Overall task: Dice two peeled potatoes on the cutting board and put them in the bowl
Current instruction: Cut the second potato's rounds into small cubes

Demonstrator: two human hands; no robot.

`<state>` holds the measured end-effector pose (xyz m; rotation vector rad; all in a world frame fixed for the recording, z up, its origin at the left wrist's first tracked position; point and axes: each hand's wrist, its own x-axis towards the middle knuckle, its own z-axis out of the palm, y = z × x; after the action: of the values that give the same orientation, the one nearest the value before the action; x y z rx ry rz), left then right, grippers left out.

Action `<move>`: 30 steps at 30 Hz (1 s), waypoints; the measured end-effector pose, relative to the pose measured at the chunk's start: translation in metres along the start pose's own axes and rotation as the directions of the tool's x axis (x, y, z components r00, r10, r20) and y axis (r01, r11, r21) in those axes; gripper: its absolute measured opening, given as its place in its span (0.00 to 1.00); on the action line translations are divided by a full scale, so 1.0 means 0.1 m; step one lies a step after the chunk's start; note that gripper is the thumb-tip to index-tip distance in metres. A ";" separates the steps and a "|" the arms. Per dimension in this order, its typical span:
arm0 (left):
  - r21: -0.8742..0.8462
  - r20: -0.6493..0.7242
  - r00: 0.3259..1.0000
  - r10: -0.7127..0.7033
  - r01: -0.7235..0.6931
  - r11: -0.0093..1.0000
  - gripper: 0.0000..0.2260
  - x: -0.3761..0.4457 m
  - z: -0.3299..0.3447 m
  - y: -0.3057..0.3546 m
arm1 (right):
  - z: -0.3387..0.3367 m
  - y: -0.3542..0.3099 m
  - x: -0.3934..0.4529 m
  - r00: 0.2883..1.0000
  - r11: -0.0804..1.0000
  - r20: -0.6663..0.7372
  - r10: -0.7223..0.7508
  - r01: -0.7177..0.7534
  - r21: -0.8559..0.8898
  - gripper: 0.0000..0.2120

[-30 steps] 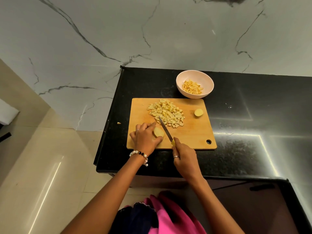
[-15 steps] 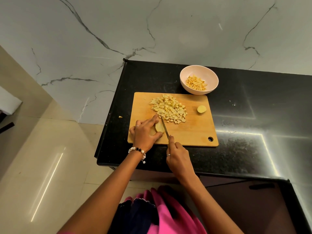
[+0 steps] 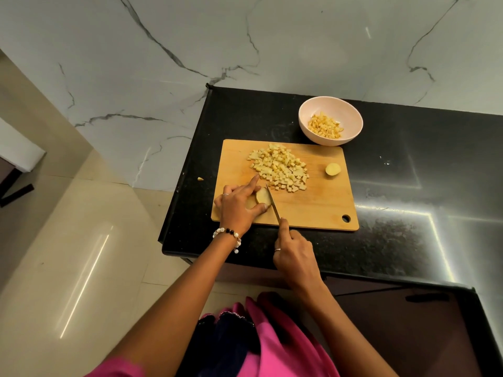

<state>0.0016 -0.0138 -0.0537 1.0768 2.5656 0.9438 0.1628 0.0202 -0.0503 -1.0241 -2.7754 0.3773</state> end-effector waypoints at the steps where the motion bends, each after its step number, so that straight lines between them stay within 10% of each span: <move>1: -0.003 0.002 1.000 -0.001 0.001 1.000 0.32 0.00 -0.01 0.00 | -0.03 -0.01 0.02 1.000 0.999 -0.015 0.005 -0.005 0.031 0.25; 30: -0.067 -0.012 1.000 -0.004 0.003 0.998 0.33 0.01 -0.01 -0.04 | -0.07 -0.13 0.07 0.999 0.999 -0.050 -0.006 0.009 0.054 0.21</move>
<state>-0.0022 -0.0155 -0.0555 1.0515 2.5246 1.0310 0.1511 0.0164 -0.0396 -0.9964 -2.7086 0.4172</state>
